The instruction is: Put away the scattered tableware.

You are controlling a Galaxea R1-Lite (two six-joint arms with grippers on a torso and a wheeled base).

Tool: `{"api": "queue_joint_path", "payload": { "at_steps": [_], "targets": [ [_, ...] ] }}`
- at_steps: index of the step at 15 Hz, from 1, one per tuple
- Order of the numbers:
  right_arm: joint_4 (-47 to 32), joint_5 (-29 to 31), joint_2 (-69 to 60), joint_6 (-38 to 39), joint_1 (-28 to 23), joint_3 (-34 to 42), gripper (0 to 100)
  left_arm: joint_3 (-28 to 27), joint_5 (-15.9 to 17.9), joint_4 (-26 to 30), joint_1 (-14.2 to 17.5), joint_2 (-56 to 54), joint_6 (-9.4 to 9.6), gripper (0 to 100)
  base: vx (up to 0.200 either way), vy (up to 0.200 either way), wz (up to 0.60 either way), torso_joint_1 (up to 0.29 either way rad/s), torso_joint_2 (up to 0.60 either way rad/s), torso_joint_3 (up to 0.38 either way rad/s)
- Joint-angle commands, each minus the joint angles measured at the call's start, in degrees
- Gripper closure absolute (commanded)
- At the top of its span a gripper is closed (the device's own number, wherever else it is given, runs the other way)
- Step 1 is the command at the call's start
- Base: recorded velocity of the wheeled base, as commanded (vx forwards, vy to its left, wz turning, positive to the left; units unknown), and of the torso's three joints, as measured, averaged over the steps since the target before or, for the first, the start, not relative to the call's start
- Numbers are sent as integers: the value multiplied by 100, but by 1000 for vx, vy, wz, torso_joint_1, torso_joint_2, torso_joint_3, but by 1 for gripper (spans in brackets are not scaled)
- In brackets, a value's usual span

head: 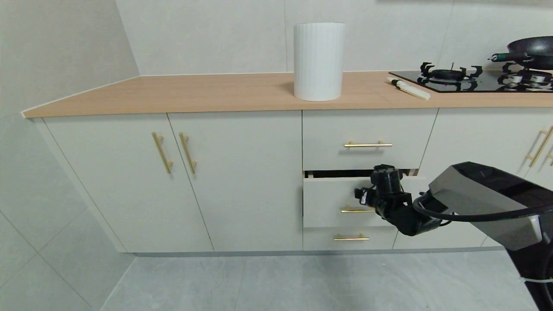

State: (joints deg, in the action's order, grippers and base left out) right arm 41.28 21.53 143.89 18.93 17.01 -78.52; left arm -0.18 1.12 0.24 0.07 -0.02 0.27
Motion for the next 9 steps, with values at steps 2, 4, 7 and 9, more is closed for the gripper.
{"api": "queue_joint_path", "payload": {
  "at_steps": [2,4,7,9],
  "targets": [
    [12,71,316,172,-83,-445,0,1,2,2,1,2,0,0,0,0,0,0,0,0],
    [-14,71,368,251,-110,-577,0,1,2,2,1,2,0,0,0,0,0,0,0,0],
    [-14,71,544,304,-180,-867,0,1,2,-7,1,2,0,0,0,0,0,0,0,0],
    [-23,80,632,401,-259,-1060,0,1,2,2,1,2,0,0,0,0,0,0,0,0]
  ]
}}
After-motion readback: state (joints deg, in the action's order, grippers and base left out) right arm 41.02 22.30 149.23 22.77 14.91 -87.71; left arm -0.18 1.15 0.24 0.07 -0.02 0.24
